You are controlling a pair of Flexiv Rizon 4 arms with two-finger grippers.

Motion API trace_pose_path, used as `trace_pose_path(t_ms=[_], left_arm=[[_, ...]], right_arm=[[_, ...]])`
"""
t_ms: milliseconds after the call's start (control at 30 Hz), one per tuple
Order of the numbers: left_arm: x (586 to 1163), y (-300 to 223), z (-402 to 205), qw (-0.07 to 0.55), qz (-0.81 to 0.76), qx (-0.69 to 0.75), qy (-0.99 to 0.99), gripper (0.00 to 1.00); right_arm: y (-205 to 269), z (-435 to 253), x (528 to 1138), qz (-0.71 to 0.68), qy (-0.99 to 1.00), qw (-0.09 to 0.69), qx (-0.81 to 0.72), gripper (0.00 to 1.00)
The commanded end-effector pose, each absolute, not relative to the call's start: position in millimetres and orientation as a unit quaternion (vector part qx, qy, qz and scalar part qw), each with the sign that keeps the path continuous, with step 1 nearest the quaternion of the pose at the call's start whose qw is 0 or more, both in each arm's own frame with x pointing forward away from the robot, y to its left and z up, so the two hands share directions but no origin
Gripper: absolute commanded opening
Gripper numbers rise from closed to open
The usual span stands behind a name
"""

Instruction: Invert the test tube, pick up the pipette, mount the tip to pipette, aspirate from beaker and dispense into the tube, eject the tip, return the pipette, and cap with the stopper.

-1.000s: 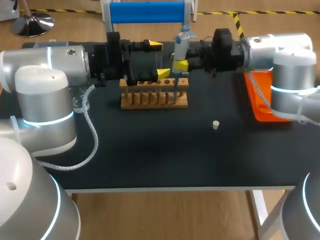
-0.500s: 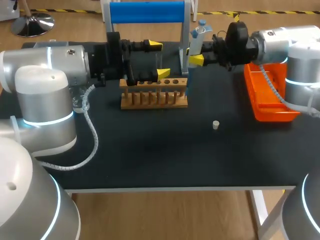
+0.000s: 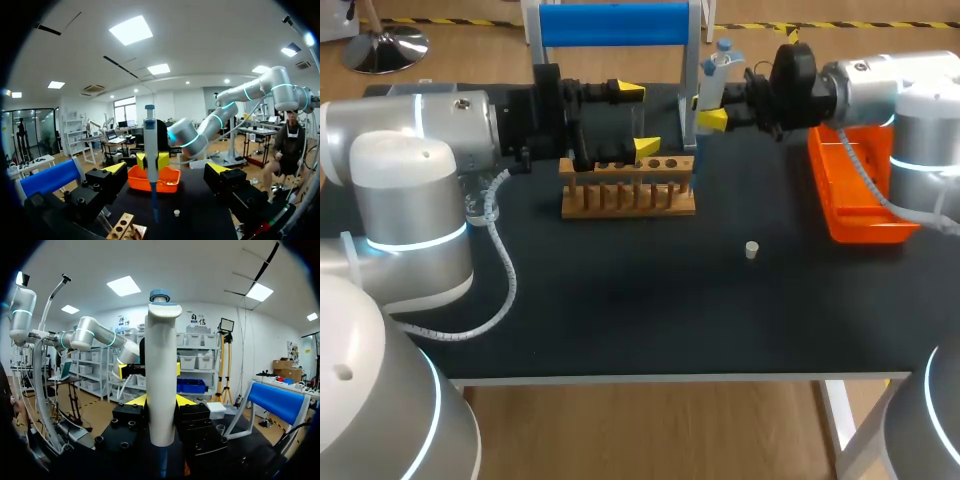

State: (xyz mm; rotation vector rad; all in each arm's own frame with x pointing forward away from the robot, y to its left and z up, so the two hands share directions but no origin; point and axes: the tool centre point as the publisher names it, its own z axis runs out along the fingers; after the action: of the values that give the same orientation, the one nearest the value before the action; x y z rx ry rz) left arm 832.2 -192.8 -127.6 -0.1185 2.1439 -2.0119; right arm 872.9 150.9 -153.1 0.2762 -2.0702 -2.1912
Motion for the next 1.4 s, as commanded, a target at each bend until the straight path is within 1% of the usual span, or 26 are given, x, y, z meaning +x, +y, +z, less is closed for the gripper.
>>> trace_pose_path(t_ms=[33, 167, 333, 600, 900, 1133, 1400], left_arm=[[831.3, -192.9, -128.0, 0.101, -0.680, -0.041, 0.725, 1.00], [831.3, -192.9, -128.0, 0.101, -0.680, -0.041, 0.725, 1.00], [831.3, -192.9, -128.0, 0.101, -0.680, -0.041, 0.725, 1.00], [831.3, -192.9, -128.0, 0.101, -0.680, -0.041, 0.725, 1.00], [831.3, -192.9, -128.0, 0.101, -0.680, -0.041, 0.725, 1.00], [831.3, -192.9, -128.0, 0.101, -0.680, -0.041, 0.725, 1.00], [831.3, -192.9, -128.0, 0.101, -0.680, -0.041, 0.725, 1.00]], right_arm=[[140.1, -138.7, 880.7, -0.717, -0.687, 0.061, 0.103, 0.00], [113.5, -127.3, 888.8, -0.712, -0.689, 0.068, 0.115, 0.00], [67.7, -115.5, 901.2, -0.708, -0.694, 0.069, 0.115, 0.00], [-8.0, -106.6, 919.1, -0.706, -0.699, 0.053, 0.102, 0.00], [-74.3, -99.1, 929.7, -0.718, -0.688, 0.045, 0.100, 0.00], [-117.6, -105.0, 936.5, -0.717, -0.689, 0.039, 0.094, 0.00], [-143.2, -118.8, 936.6, -0.707, -0.699, 0.039, 0.101, 0.00]])
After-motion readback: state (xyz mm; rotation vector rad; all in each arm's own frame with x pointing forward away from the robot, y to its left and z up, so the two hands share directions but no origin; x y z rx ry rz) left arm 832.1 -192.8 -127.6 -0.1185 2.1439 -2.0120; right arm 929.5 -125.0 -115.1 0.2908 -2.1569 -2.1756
